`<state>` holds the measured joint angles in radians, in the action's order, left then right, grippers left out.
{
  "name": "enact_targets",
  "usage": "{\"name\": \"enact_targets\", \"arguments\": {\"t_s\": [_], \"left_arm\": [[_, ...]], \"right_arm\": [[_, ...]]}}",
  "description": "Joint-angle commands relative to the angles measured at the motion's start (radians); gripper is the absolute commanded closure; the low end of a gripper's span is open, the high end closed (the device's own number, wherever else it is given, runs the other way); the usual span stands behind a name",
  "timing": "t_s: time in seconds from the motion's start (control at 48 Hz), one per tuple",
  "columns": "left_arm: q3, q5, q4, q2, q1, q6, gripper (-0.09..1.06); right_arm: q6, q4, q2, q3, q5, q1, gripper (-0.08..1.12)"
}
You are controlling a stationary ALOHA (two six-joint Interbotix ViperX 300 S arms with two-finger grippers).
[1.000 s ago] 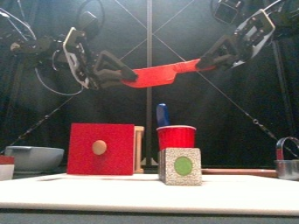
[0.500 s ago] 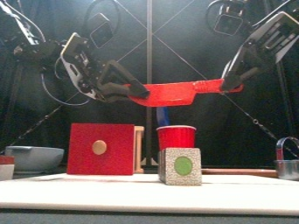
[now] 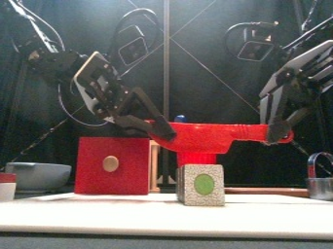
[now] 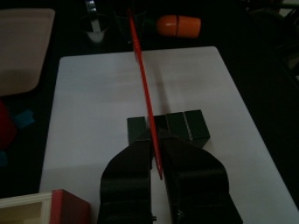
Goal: Place sushi on board then cut the sushi with the knife then place the pieces on the plate
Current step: Cut the sushi into 4 pieces
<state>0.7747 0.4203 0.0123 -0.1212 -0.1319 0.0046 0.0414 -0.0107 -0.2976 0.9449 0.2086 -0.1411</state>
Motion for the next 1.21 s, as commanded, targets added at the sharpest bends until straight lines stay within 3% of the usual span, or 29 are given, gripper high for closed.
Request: {"name": "enact_targets", "arguments": {"t_s": [0.021, 0.208, 0.396, 1.208], "left_arm": [[-0.046, -0.052, -0.003, -0.002, -0.003, 0.002, 0.54], [-0.077, -0.160, -0.003, -0.017, 0.002, 0.002, 0.54], [-0.087, -0.216, -0.003, -0.017, 0.002, 0.000, 0.54], [-0.078, -0.264, 0.000, -0.003, -0.009, -0.002, 0.54]], "right_arm": [[-0.005, 0.014, -0.008, -0.003, -0.002, -0.006, 0.64], [-0.005, 0.046, -0.009, -0.003, -0.002, -0.006, 0.64], [-0.005, 0.067, -0.008, -0.002, -0.002, -0.006, 0.64], [-0.003, 0.061, 0.025, -0.025, -0.003, -0.034, 0.64]]}}
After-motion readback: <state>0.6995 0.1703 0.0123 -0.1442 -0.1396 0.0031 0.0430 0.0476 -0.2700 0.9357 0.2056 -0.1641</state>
